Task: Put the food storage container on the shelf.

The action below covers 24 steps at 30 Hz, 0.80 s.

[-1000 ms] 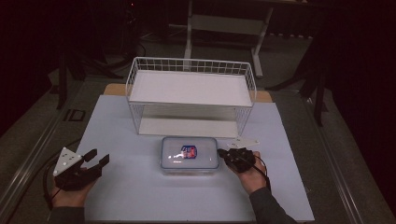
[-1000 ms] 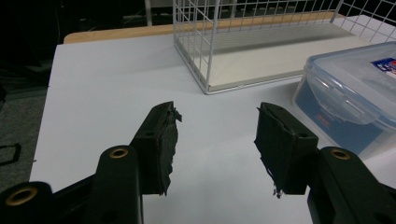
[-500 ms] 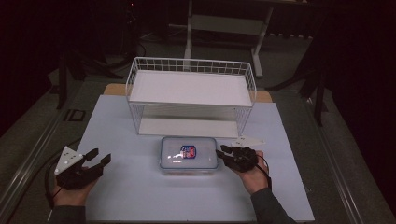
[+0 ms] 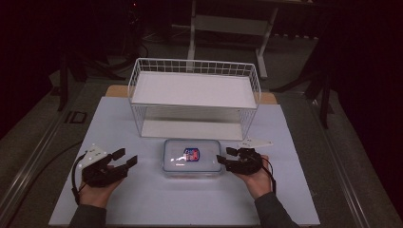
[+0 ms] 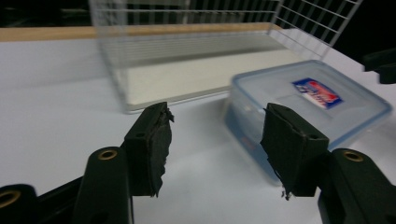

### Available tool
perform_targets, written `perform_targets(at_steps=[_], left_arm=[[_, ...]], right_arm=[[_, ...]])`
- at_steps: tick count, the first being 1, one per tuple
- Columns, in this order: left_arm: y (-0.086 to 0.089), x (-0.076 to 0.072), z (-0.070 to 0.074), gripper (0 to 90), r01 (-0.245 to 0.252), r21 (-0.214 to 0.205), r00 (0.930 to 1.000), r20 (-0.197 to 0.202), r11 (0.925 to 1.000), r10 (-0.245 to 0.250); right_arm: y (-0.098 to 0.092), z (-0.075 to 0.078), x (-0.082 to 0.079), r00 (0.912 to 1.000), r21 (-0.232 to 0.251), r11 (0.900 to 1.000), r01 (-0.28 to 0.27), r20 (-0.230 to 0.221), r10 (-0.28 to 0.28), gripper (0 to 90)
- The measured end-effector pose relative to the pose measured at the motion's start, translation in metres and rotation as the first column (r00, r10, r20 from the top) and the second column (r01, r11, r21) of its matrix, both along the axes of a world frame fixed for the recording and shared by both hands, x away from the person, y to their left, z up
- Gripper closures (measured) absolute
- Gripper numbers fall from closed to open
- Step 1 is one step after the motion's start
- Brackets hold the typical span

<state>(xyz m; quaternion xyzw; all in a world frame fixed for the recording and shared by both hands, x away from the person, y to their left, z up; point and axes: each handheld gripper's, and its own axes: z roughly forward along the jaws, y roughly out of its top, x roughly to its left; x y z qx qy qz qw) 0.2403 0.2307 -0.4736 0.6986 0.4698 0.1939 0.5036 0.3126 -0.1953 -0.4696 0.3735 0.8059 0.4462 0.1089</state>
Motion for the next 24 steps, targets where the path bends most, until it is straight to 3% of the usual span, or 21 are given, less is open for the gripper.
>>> perform_targets(at_steps=[6,12,17,19,22,24], left_arm=[[-0.029,0.018,-0.007,40.0,0.077,-0.035,0.9955,-0.053,0.9964,-0.079],[-0.054,0.034,-0.016,38.9,0.111,-0.069,0.9893,-0.088,0.9914,-0.117],[-0.068,0.044,-0.021,30.6,0.107,-0.034,0.9879,-0.110,0.9937,-0.110],[-0.072,0.047,-0.023,29.0,0.118,-0.046,0.9843,-0.127,0.9920,-0.123],[-0.079,0.050,-0.028,25.4,0.108,-0.015,0.9825,-0.151,0.9940,-0.109],[-0.083,0.053,-0.032,22.3,0.104,-0.017,0.9806,-0.165,0.9945,-0.105]], right_arm=[[0.004,-0.006,0.002,0.9986,0.016,0.9996,-0.024,-0.046,0.025,42.8],[0.005,-0.013,0.007,0.9958,0.027,0.9994,-0.023,-0.088,0.025,41.6],[0.004,-0.018,0.011,0.9948,0.029,0.9995,-0.009,-0.101,0.012,39.7],[0.002,-0.020,0.013,0.9934,0.050,0.9987,-0.010,-0.113,0.015,38.2],[-0.002,-0.024,0.018,0.9886,0.095,0.9955,-0.007,-0.149,0.021,34.3],[-0.006,-0.028,0.021,0.9833,0.126,0.9920,-0.004,-0.180,0.026,32.8]])
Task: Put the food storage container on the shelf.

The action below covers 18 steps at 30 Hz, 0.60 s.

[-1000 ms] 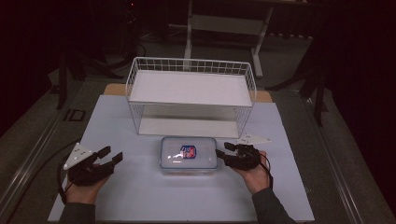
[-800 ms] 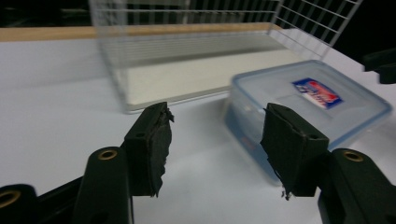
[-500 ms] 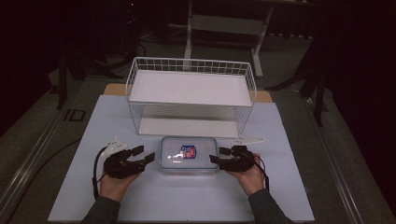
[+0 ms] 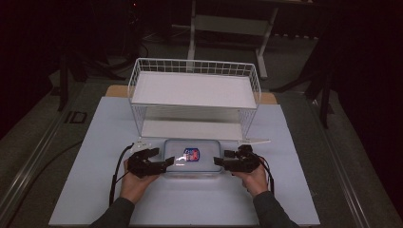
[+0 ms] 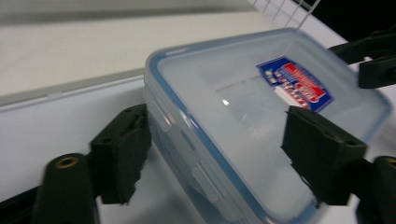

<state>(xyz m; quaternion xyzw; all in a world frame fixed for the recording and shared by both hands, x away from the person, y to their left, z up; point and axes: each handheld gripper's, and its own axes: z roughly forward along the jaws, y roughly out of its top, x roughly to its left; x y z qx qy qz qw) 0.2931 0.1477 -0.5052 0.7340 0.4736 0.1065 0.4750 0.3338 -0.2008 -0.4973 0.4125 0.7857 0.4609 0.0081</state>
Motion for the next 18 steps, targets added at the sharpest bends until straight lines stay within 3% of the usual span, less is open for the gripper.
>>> perform_targets(at_steps=[3,6,10,18], left_arm=[[-0.002,0.003,-0.003,21.7,0.010,-0.024,0.9999,-0.010,0.9997,-0.010],[0.001,0.007,-0.005,20.4,0.009,-0.068,0.9989,-0.044,0.9977,-0.012],[0.006,0.013,-0.011,20.1,0.012,-0.142,0.9937,-0.109,0.9898,-0.027],[0.008,0.019,-0.017,17.2,0.027,-0.210,0.9814,-0.180,0.9774,-0.066]], right_arm=[[-0.002,-0.003,0.002,0.9997,0.028,0.9996,-0.001,-0.025,0.002,31.8],[-0.004,-0.005,0.005,0.9983,0.056,0.9984,-0.002,-0.058,0.005,30.2],[-0.001,-0.012,0.008,0.9892,0.120,0.9923,-0.032,-0.138,0.049,26.6],[-0.002,-0.019,0.015,0.9743,0.183,0.9831,0.001,-0.221,0.040,27.3]])
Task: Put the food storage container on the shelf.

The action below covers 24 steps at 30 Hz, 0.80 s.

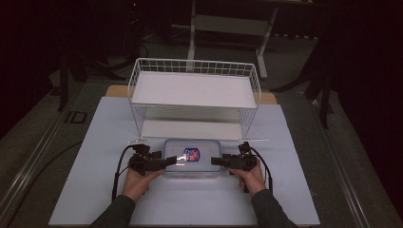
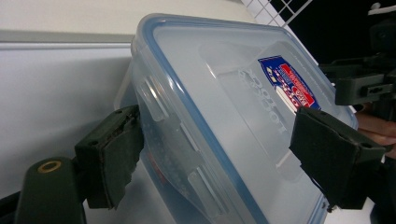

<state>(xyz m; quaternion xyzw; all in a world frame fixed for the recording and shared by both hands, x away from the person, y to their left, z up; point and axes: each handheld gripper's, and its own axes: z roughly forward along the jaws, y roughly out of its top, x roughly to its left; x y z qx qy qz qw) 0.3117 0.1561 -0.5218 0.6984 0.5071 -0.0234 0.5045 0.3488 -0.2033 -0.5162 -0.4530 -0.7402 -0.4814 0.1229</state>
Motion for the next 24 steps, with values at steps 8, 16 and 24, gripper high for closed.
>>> perform_targets(at_steps=[8,16,24], left_arm=[[0.000,0.002,-0.005,15.4,0.017,-0.059,0.9980,-0.060,0.9981,-0.021],[0.007,0.000,-0.002,23.5,0.020,-0.083,0.9968,-0.075,0.9963,-0.027],[0.017,-0.008,0.002,36.5,0.026,-0.122,0.9960,-0.082,0.9922,-0.037]], right_arm=[[-0.002,-0.002,0.002,0.9979,0.032,0.9995,0.000,-0.065,0.002,31.3],[-0.007,-0.001,-0.001,0.9976,0.059,0.9982,0.005,-0.069,-0.001,37.1],[-0.010,0.003,-0.010,0.9994,0.060,0.9982,0.000,-0.035,0.002,42.3]])
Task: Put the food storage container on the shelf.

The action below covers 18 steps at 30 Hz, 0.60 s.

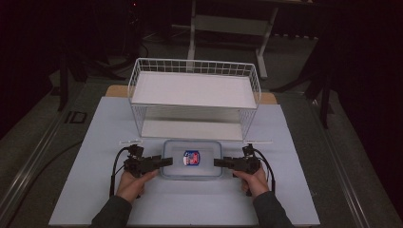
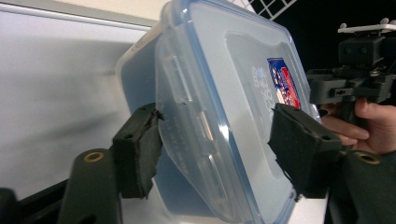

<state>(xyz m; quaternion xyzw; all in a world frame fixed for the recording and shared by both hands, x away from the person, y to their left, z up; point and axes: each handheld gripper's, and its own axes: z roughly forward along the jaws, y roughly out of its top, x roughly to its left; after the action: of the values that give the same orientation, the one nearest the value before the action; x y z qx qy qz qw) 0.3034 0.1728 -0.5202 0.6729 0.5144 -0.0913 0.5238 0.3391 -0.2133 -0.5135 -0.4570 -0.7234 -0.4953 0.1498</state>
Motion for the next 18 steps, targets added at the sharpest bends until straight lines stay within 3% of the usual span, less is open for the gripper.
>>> perform_targets(at_steps=[18], left_arm=[[0.010,-0.013,0.006,48.1,0.074,-0.009,0.9972,0.013,0.9972,-0.074]], right_arm=[[-0.004,0.012,-0.019,0.9948,-0.047,0.9974,-0.054,0.083,0.058,51.6]])
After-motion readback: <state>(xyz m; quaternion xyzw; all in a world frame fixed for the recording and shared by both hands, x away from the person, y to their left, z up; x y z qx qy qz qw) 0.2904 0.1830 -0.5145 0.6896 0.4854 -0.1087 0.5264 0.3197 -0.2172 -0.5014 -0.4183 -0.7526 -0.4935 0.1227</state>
